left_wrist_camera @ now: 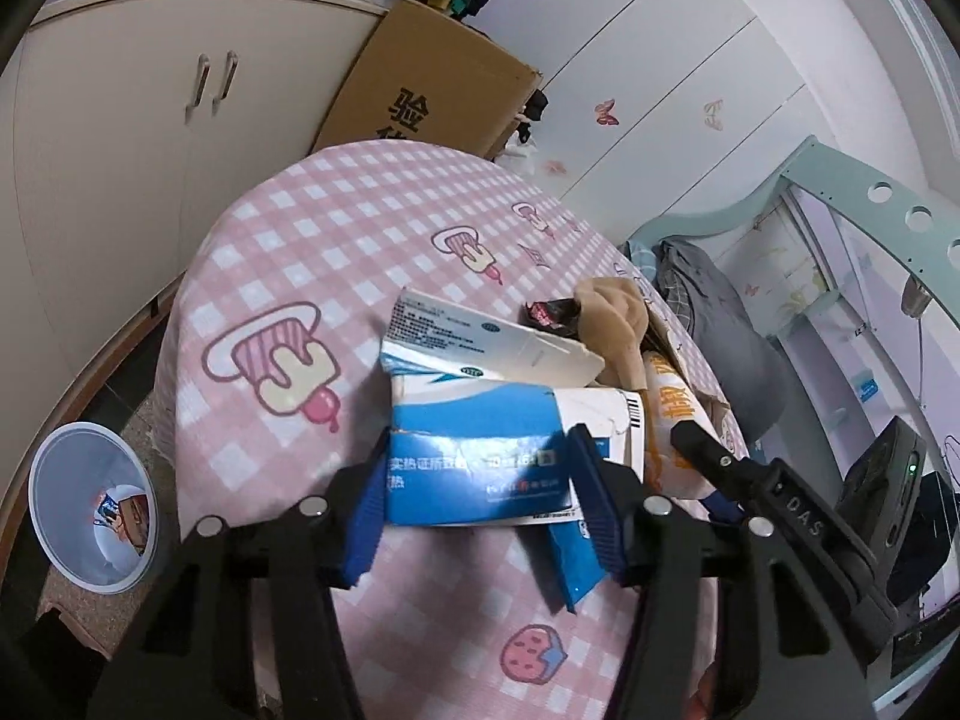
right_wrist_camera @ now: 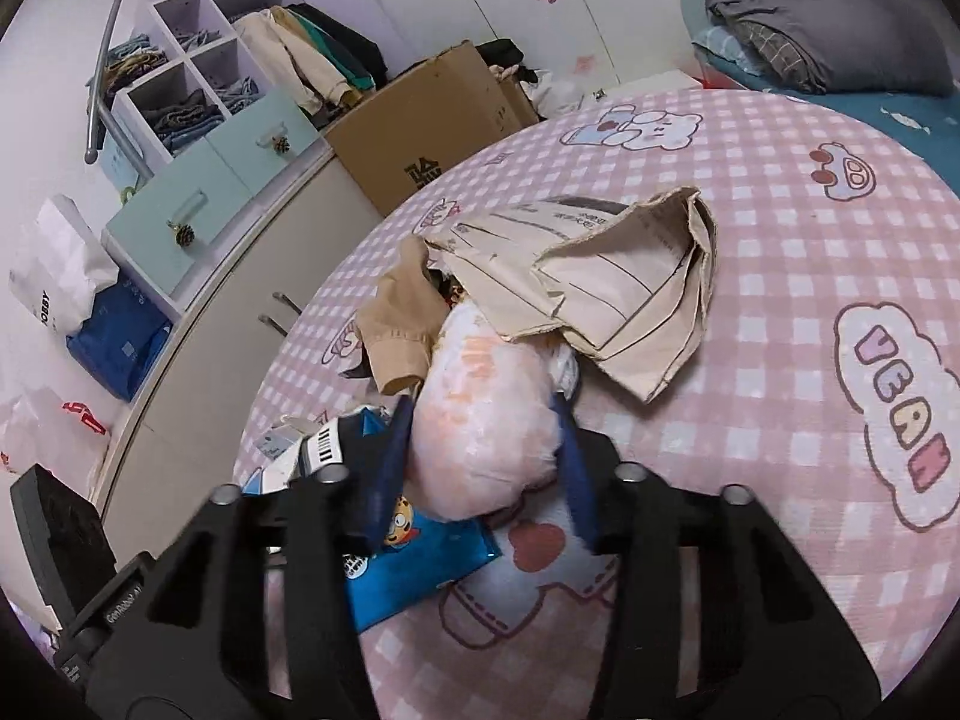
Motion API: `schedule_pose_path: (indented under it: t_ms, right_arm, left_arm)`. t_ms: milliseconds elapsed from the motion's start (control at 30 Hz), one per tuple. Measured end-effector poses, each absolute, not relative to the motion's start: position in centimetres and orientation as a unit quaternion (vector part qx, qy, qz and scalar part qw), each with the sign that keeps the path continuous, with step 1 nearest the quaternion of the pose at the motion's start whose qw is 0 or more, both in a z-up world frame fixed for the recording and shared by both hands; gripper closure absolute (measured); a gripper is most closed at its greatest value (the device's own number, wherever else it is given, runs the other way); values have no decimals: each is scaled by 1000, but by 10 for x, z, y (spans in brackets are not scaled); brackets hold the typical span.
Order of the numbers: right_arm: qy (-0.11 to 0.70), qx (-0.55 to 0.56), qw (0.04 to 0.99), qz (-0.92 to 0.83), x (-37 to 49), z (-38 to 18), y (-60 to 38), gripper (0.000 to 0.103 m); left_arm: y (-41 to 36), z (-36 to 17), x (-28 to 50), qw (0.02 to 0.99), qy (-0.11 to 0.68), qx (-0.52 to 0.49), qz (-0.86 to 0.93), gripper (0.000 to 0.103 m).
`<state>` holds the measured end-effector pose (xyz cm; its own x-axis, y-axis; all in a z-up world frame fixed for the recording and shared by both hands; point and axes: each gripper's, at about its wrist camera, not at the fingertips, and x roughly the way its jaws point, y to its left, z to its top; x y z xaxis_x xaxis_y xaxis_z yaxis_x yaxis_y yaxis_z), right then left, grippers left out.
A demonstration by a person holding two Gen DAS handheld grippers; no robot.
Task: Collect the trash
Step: 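Grasp the white plastic bag with the right tool while the left tool grasps the medicine box, then carry both items over the wastebasket and open both tools to drop them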
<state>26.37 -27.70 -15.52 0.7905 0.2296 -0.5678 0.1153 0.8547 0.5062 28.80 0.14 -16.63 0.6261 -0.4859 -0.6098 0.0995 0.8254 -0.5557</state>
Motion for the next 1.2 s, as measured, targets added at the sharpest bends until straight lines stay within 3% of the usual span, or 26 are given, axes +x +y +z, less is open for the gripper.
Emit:
schedule_pose_path:
  t_ms: [200,833,1200]
  right_arm:
    - [312,260,912,56,257,-150,-269,70]
    - [240,191,949,66,206,-98,-233,70]
    - [263,127,938,186,207,-94,-114,70]
  left_arm:
    - [3,-166,284,872,387,-245,-176,49]
    - [43,-116,238,908,302,-256,-135,49]
    - [137,-113,192,928,265,-263,-9,49]
